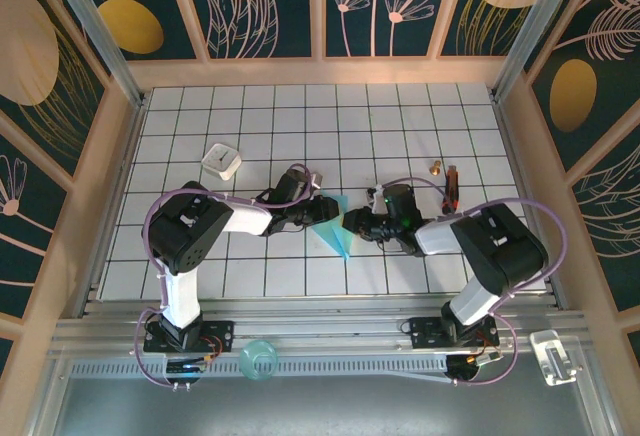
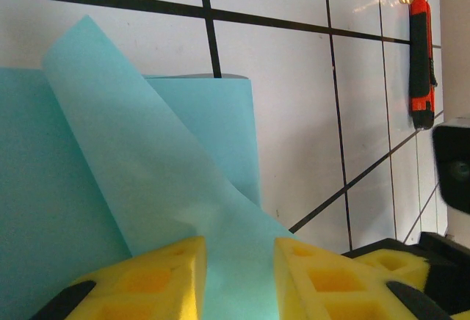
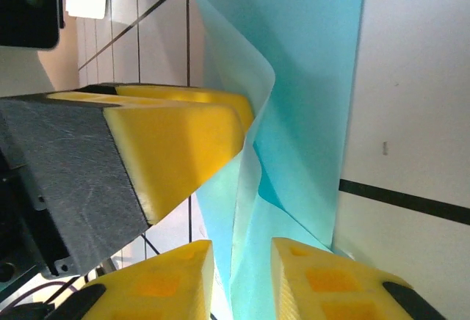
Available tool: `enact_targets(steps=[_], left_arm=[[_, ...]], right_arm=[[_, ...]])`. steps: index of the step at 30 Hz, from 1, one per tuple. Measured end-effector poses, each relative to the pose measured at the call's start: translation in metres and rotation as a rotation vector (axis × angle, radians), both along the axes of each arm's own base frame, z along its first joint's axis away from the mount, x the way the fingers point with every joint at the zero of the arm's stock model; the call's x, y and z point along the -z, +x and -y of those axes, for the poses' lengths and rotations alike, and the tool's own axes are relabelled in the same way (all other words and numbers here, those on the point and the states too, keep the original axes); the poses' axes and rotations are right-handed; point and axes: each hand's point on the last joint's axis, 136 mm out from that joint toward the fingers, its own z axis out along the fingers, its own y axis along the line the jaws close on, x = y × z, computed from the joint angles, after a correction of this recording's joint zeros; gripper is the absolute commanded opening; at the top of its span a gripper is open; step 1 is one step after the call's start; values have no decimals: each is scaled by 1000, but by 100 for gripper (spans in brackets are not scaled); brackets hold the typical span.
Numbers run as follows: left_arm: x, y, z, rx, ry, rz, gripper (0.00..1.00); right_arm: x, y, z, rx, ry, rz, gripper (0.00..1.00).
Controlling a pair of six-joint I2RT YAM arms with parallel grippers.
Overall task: Fold a paper plane with a square sheet of paper (pick it up from the middle)
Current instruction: Fourth fold the wing at the center of the table.
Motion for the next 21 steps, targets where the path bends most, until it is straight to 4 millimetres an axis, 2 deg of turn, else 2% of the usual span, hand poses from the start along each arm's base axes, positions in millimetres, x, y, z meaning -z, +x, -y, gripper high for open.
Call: enact_targets(steps=[7, 11, 15, 21], left_arm=[[0, 0, 0, 0, 0, 0, 31], [0, 0, 0, 2, 2, 3, 31], [0, 0, 0, 4, 3, 5, 31], [0, 0, 0, 4, 3, 5, 31]], right_arm=[[-7, -1, 11, 15, -52, 28, 31], [-7, -3, 16, 23, -92, 38, 39], [-1, -11, 14, 9, -122, 26, 43], [4, -25, 4, -35, -139, 14, 44]])
